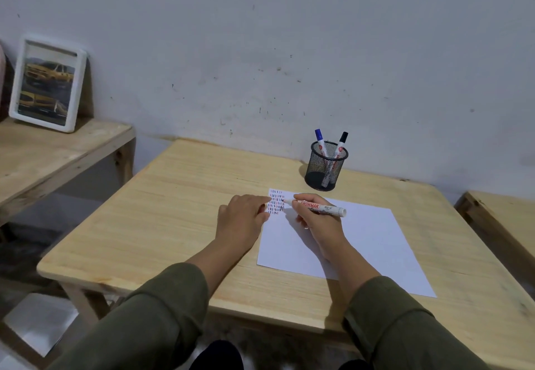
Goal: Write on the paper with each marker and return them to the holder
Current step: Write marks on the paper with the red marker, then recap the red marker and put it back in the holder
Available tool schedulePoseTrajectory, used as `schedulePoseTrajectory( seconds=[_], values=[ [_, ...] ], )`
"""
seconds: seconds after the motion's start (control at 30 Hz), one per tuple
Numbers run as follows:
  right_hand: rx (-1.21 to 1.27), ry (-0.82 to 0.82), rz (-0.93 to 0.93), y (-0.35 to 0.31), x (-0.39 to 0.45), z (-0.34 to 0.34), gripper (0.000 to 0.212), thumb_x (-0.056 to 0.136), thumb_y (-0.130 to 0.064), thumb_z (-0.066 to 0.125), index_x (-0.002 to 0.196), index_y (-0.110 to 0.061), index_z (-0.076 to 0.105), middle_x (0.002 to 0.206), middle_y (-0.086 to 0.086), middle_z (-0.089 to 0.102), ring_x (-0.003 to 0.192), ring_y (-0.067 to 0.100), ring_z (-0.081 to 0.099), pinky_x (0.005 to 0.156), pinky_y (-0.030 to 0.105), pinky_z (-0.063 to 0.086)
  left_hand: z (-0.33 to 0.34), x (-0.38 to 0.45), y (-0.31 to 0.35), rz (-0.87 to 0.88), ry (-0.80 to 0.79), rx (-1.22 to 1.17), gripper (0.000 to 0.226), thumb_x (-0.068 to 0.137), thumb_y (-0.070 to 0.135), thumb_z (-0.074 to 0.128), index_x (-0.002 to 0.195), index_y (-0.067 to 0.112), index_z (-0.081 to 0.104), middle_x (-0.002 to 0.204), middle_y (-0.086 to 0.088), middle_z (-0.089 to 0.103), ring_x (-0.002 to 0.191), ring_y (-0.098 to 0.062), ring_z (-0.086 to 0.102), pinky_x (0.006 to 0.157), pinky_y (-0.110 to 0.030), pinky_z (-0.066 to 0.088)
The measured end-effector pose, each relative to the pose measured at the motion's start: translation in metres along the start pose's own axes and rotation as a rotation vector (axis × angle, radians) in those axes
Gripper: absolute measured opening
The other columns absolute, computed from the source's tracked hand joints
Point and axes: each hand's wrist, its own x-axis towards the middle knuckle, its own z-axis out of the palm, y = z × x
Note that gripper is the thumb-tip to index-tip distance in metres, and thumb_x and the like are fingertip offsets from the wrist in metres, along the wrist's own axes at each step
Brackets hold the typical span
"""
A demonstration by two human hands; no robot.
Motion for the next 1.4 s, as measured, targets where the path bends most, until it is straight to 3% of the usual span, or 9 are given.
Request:
schedulePoseTrajectory(
  seconds=[0.07, 0.17, 0.27, 0.33, 0.5, 0.6, 0.8, 1.13, 1.4],
  values=[
    [0.015, -0.008, -0.009, -0.002, 0.0, -0.003, 0.008, 0.081, -0.018, 0.073, 0.086, -0.024, 0.073, 0.067, -0.003, 0.068, 0.058, 0.007, 0.061, 0.054, 0.016, 0.048, 0.001, 0.005, 0.001, -0.007, -0.014, -0.044, 0.028, 0.089, 0.028, 0.05, 0.115, 0.029, 0.06, 0.115, 0.003, 0.063, 0.109, -0.02, 0.052, 0.089, -0.034, 0.039],
    [0.019, -0.009, -0.028, -0.009, 0.003, -0.01, 0.009, 0.079, -0.017, 0.074, 0.088, -0.021, 0.074, 0.059, -0.005, 0.068, 0.056, 0.008, 0.06, 0.055, 0.019, 0.05, 0.001, 0.011, 0.005, -0.064, 0.026, -0.242, 0.018, 0.087, 0.016, 0.054, 0.099, 0.02, 0.067, 0.098, -0.002, 0.068, 0.093, -0.019, 0.059, 0.077, -0.027, 0.043],
    [0.051, 0.013, -0.06, -0.023, 0.01, -0.017, 0.007, 0.081, -0.013, 0.071, 0.088, -0.012, 0.073, 0.057, -0.006, 0.066, 0.053, 0.01, 0.058, 0.053, 0.02, 0.049, -0.006, 0.019, 0.02, -0.293, 0.171, -0.675, 0.016, 0.083, 0.007, 0.058, 0.081, 0.021, 0.065, 0.081, 0.001, 0.069, 0.081, -0.018, 0.063, 0.073, -0.028, 0.05],
    [0.073, 0.014, -0.076, -0.034, 0.015, -0.02, 0.005, 0.083, -0.01, 0.068, 0.085, -0.013, 0.072, 0.058, -0.005, 0.067, 0.052, 0.01, 0.059, 0.051, 0.02, 0.049, -0.013, 0.028, 0.032, -0.403, 0.204, -0.961, 0.019, 0.084, 0.002, 0.056, 0.082, 0.019, 0.065, 0.08, 0.0, 0.07, 0.08, -0.018, 0.063, 0.076, -0.035, 0.054],
    [0.076, -0.013, -0.13, -0.063, 0.024, -0.027, 0.007, 0.077, -0.011, 0.073, 0.083, -0.013, 0.071, 0.058, -0.003, 0.066, 0.052, 0.012, 0.06, 0.052, 0.022, 0.049, -0.026, 0.049, 0.053, -0.308, 0.119, -1.141, 0.019, 0.089, 0.001, 0.051, 0.091, 0.015, 0.063, 0.09, -0.005, 0.068, 0.083, -0.01, 0.063, 0.087, -0.027, 0.05],
    [0.091, -0.03, -0.165, -0.076, 0.028, -0.029, 0.007, 0.079, -0.008, 0.07, 0.077, -0.014, 0.071, 0.055, -0.003, 0.064, 0.051, 0.011, 0.058, 0.051, 0.02, 0.048, -0.03, 0.057, 0.064, -0.29, 0.097, -1.19, 0.02, 0.09, -0.001, 0.048, 0.096, 0.011, 0.063, 0.095, -0.008, 0.067, 0.082, -0.006, 0.063, 0.086, -0.024, 0.049],
    [0.087, -0.052, -0.175, -0.089, 0.031, -0.033, 0.003, 0.077, -0.013, 0.071, 0.076, -0.015, 0.07, 0.055, 0.0, 0.06, 0.052, 0.014, 0.055, 0.049, 0.023, 0.046, -0.035, 0.064, 0.076, -0.236, 0.056, -1.216, 0.022, 0.092, -0.003, 0.045, 0.104, 0.003, 0.062, 0.098, -0.01, 0.065, 0.078, -0.005, 0.061, 0.068, -0.008, 0.052],
    [0.085, -0.075, -0.191, -0.094, 0.031, -0.034, 0.002, 0.08, -0.009, 0.069, 0.079, -0.008, 0.067, 0.052, 0.001, 0.061, 0.048, 0.011, 0.058, 0.048, 0.017, 0.045, -0.039, 0.065, 0.084, -0.167, -0.014, -1.199, 0.023, 0.092, -0.001, 0.045, 0.105, 0.003, 0.064, 0.092, -0.004, 0.066, 0.078, -0.003, 0.061, 0.069, -0.008, 0.052],
    [0.064, -0.119, -0.177, -0.1, 0.035, -0.033, 0.009, 0.08, -0.011, 0.07, 0.072, -0.014, 0.068, 0.053, 0.0, 0.061, 0.049, 0.011, 0.058, 0.049, 0.017, 0.044, -0.048, 0.067, 0.089, -0.123, -0.048, -1.179, 0.021, 0.094, 0.01, 0.045, 0.092, 0.014, 0.066, 0.082, 0.0, 0.065, 0.076, -0.007, 0.059, 0.07, -0.01, 0.053]
  ],
)
